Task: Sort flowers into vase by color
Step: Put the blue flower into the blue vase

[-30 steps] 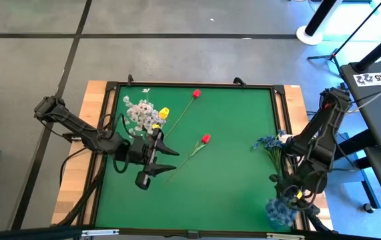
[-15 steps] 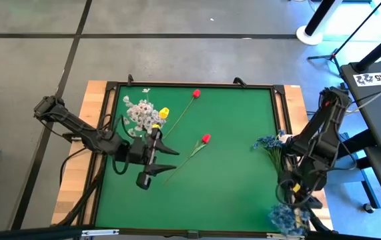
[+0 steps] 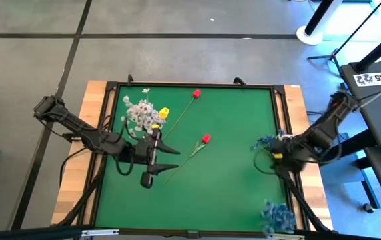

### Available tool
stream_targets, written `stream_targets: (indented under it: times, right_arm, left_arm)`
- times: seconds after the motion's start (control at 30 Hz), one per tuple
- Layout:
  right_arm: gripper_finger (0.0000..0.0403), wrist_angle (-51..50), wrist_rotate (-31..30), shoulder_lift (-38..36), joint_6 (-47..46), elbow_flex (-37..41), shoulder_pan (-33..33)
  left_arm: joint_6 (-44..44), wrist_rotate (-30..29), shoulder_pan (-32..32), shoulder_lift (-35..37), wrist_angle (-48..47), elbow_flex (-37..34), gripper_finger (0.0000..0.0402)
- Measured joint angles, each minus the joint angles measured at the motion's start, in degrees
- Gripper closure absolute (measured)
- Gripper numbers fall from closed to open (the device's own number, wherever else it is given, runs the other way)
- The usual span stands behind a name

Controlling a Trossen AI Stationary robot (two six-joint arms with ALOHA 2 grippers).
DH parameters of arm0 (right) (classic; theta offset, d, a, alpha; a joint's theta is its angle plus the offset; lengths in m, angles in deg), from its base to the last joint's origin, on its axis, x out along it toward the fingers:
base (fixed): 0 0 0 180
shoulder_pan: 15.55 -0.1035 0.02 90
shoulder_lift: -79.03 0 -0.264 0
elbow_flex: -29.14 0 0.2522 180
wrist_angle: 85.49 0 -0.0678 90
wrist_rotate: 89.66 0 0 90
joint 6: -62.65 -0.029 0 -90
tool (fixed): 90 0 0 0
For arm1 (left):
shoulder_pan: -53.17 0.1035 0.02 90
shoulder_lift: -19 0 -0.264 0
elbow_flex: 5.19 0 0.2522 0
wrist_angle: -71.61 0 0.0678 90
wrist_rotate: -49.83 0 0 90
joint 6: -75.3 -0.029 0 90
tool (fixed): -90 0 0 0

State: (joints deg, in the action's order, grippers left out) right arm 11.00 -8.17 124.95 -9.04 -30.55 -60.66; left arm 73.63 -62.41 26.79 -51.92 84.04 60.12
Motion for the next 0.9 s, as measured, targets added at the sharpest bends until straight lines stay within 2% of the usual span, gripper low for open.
stream_targets:
  times: [0.23, 0.43, 0.57, 0.77, 0.9]
  right_arm:
    - [0.0194, -2.7, 2.0, 8.2, 4.7, 0.0, 19.8]
    - [0.0194, -3.9, 2.6, 18.5, 10.4, 1.6, 32.7]
    - [0.0194, -1.9, 2.9, 25.5, 10.9, 4.6, 37.1]
    - [0.0194, -0.4, 3.2, 36.0, 10.2, 6.0, 39.9]
    - [0.0211, -0.7, 3.7, 42.7, 11.1, 6.1, 41.6]
  left_arm:
    - [0.1, 0.0, 0.0, -0.9, -1.6, 0.0, 0.0214]
    - [1.7, 0.2, -0.3, -2.1, -3.9, 0.0, 0.0214]
    - [2.4, 0.3, -1.3, -2.8, -4.6, 0.0, 0.0214]
    - [1.6, 0.5, -4.1, -3.8, -5.5, 0.0, 0.0214]
    - [1.6, 0.4, -6.6, -3.7, -6.6, 0.0, 0.0214]
